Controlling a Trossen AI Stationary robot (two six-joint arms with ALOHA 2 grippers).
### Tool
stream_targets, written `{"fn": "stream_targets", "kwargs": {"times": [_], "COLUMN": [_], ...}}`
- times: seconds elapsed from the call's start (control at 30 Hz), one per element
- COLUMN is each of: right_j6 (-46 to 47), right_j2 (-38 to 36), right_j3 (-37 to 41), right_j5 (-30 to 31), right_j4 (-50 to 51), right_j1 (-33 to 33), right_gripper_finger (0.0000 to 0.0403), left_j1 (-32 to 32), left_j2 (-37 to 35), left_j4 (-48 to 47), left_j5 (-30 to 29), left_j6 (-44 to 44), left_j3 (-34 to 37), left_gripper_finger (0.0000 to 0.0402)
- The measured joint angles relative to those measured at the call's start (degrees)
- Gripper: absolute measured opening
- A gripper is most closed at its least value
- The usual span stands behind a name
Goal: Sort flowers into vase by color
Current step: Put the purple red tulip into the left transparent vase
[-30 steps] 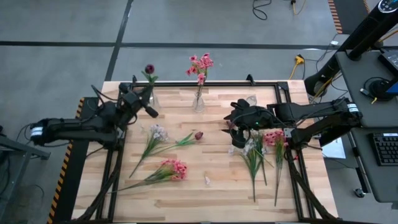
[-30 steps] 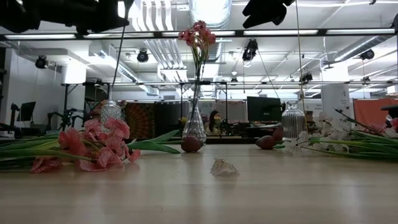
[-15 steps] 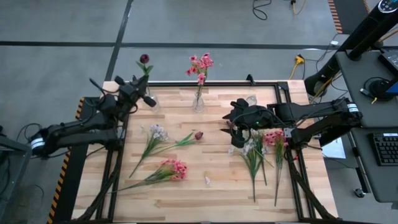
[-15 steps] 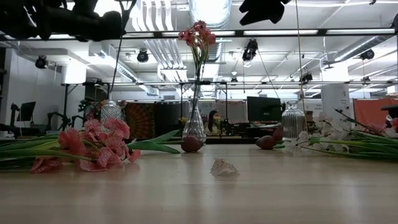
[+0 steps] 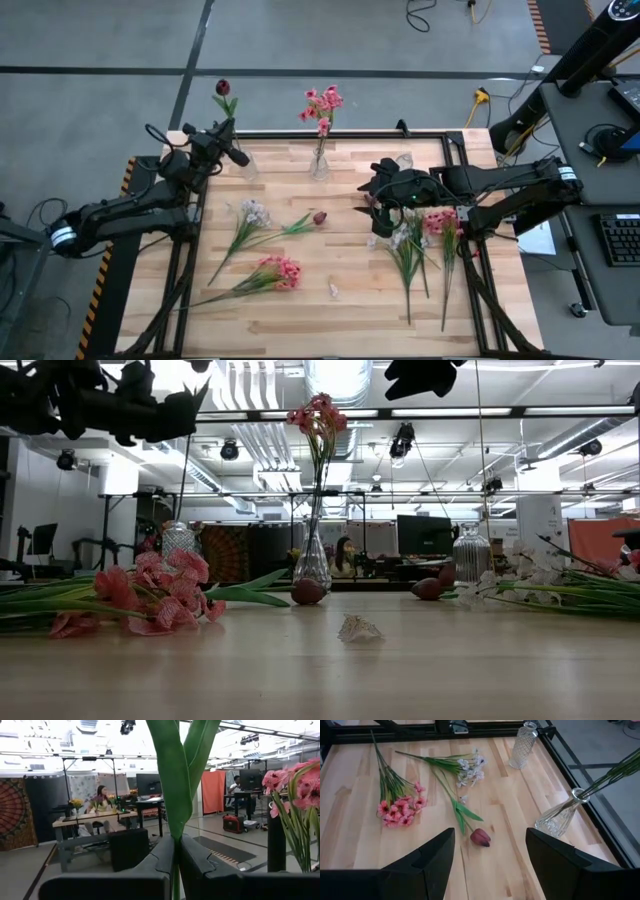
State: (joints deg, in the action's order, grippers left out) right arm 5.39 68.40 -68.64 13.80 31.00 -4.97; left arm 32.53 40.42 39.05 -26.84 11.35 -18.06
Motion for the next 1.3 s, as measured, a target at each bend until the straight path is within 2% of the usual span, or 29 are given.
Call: {"fn": "stream_targets", "kwargs": {"times": [0.37, 0.57, 1.3], "right_j6": [-0.06, -0.06, -0.06], "right_j2": [0.0, 0.0, 0.0], "right_j3": [0.0, 0.0, 0.07], "right_j5": [0.0, 0.0, -0.06], "right_j4": [-0.02, -0.01, 0.04], "right_j1": [0.02, 0.01, 0.02], "right_gripper_finger": [0.0237, 0.0237, 0.0237], "left_j1": [0.01, 0.13, 1.23], "left_j2": [0.54, 2.73, 4.85], "left_j4": [1.17, 5.38, 3.71], "left_j5": [0.02, -0.01, -1.54], "left_j6": [-0.61, -1.4, -1.91], "left_j3": [0.0, 0.0, 0.0], "left_gripper_finger": [0.0, 0.0, 0.0]}}
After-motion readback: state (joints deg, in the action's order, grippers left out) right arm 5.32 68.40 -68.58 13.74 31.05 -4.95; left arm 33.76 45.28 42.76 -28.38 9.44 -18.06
